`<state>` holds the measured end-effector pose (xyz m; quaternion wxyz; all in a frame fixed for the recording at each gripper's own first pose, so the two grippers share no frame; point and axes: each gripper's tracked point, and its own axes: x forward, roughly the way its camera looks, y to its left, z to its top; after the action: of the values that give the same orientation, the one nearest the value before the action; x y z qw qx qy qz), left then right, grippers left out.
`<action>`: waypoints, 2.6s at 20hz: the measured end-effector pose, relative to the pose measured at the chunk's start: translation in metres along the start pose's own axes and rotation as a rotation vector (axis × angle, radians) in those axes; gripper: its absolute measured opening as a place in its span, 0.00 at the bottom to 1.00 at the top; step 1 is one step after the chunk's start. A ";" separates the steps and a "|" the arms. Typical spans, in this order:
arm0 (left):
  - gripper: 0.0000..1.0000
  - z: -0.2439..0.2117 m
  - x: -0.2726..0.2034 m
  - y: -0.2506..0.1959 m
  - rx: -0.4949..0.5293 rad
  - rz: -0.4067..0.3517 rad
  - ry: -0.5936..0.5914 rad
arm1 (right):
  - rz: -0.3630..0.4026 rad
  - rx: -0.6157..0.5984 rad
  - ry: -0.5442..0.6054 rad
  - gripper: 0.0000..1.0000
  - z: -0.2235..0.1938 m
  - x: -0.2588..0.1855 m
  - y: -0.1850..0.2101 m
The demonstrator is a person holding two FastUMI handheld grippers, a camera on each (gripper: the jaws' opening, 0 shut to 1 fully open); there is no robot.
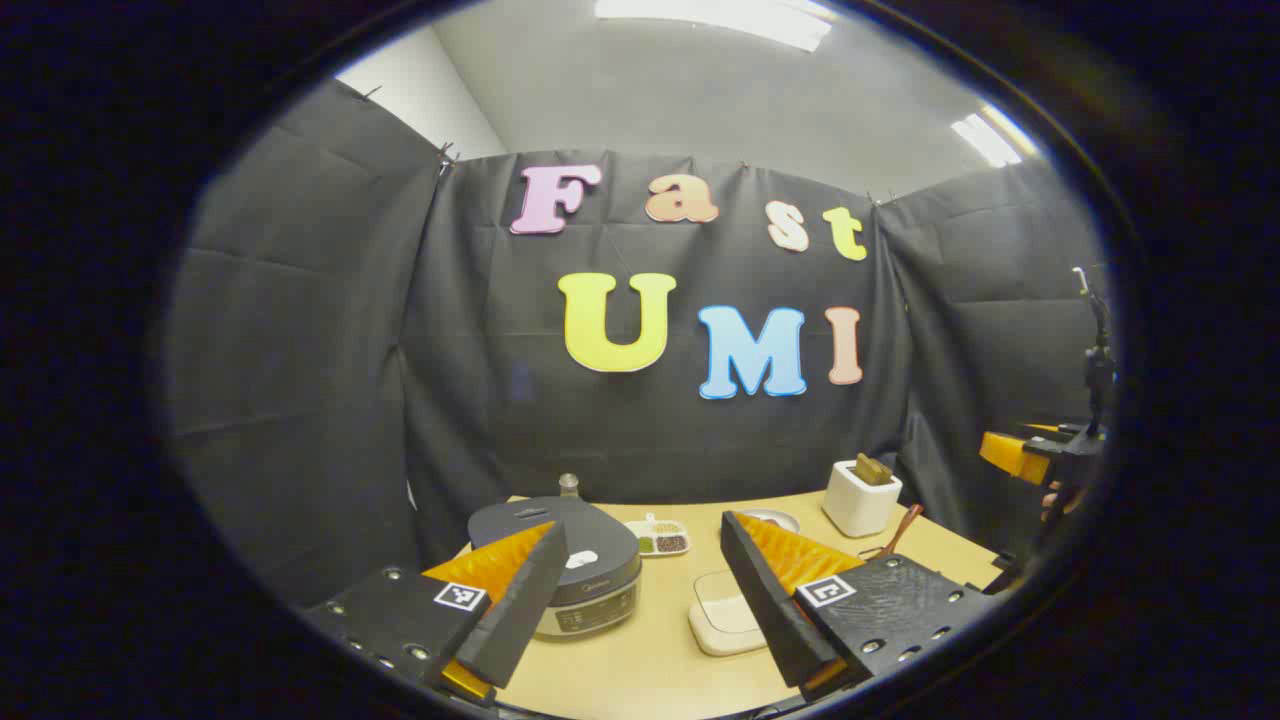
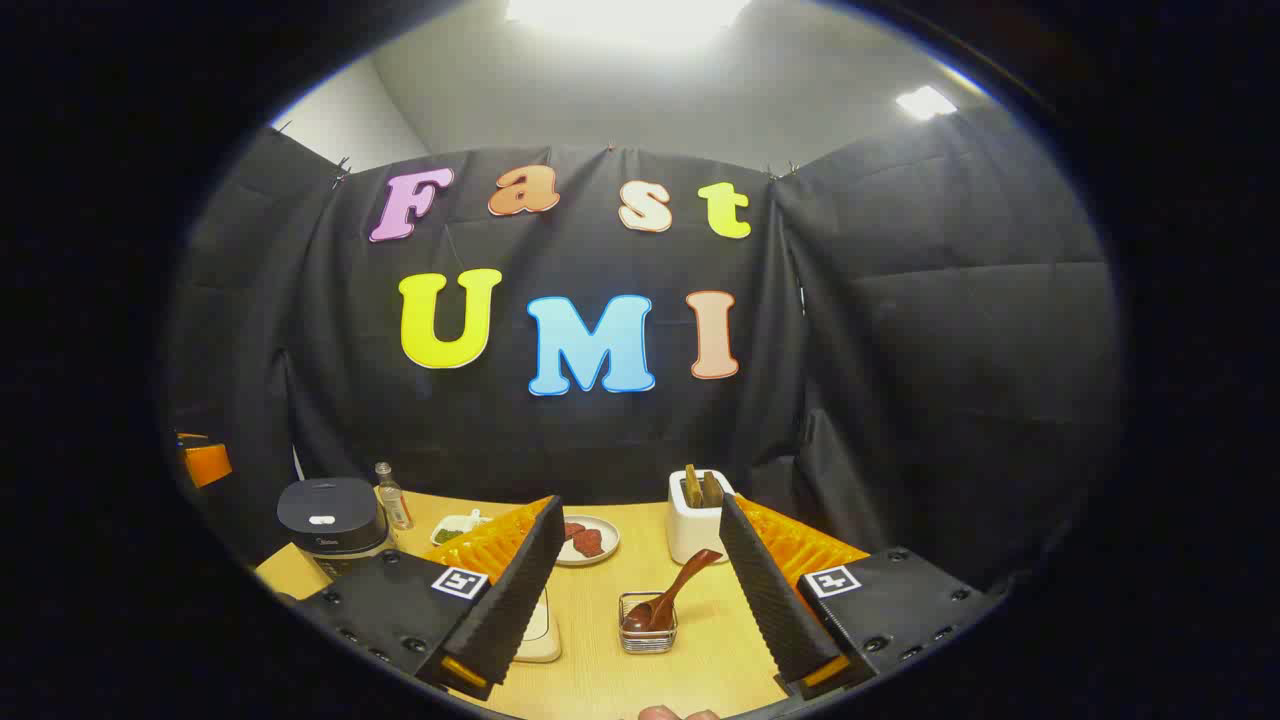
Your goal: Close the left gripper, press the button to open the rice cooker; take a wooden spoon from the chopstick holder with the right hand, scoop a spoonful of rice and pour it into the rice cooker, then put the wooden spoon back into the chopstick holder.
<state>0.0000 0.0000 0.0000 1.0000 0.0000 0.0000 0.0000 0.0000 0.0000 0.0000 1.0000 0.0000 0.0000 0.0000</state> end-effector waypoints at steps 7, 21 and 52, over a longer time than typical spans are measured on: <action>0.98 -0.003 -0.002 0.002 -0.026 -0.008 0.006 | 0.040 -0.015 0.012 0.99 0.003 0.001 0.017; 0.92 -0.009 -0.018 0.061 -0.056 0.143 0.065 | 0.151 -0.022 0.096 0.95 -0.007 0.029 0.059; 0.01 -0.091 0.190 0.087 -0.172 0.171 0.522 | -0.059 0.053 0.143 0.94 -0.022 0.151 -0.080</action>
<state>0.1903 0.0866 -0.0911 0.9589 -0.0847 0.2574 0.0842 0.1514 -0.0797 -0.0222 0.9967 0.0265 0.0713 -0.0294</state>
